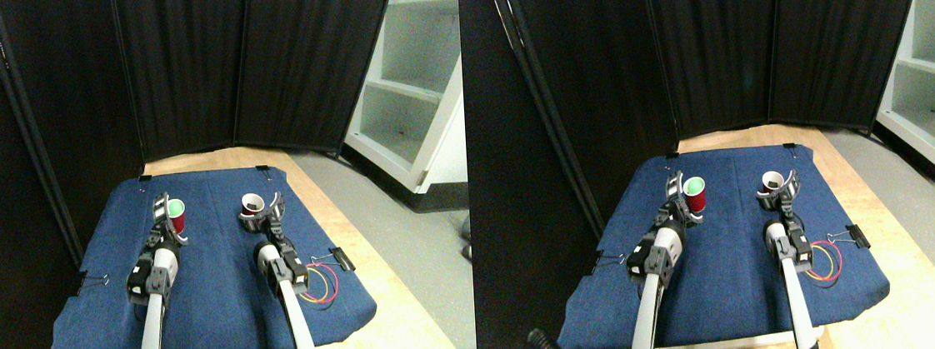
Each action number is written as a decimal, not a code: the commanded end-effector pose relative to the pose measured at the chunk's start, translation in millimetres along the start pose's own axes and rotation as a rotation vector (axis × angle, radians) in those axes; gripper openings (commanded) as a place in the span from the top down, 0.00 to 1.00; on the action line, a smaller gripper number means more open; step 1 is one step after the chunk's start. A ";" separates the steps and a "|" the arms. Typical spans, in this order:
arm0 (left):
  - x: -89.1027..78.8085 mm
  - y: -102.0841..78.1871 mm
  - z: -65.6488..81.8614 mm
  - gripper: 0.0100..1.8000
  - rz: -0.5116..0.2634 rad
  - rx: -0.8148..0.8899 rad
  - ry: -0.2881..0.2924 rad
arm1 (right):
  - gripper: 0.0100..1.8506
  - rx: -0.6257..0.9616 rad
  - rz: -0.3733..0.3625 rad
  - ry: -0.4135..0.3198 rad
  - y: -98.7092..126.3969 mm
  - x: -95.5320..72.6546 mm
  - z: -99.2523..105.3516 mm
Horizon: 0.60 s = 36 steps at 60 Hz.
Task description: Pour (bimanual)
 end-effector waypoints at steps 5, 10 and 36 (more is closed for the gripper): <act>-11.1 -15.0 5.4 0.63 -0.074 0.117 -0.027 | 0.54 -0.100 0.122 -0.006 18.2 -10.5 0.1; -14.6 -18.2 4.7 0.61 -0.117 0.213 -0.028 | 0.58 -0.157 0.150 -0.007 20.4 -14.9 -0.6; -31.6 -28.4 4.1 0.19 -0.361 0.907 -0.035 | 0.66 -0.593 0.294 -0.017 30.3 -36.8 -5.9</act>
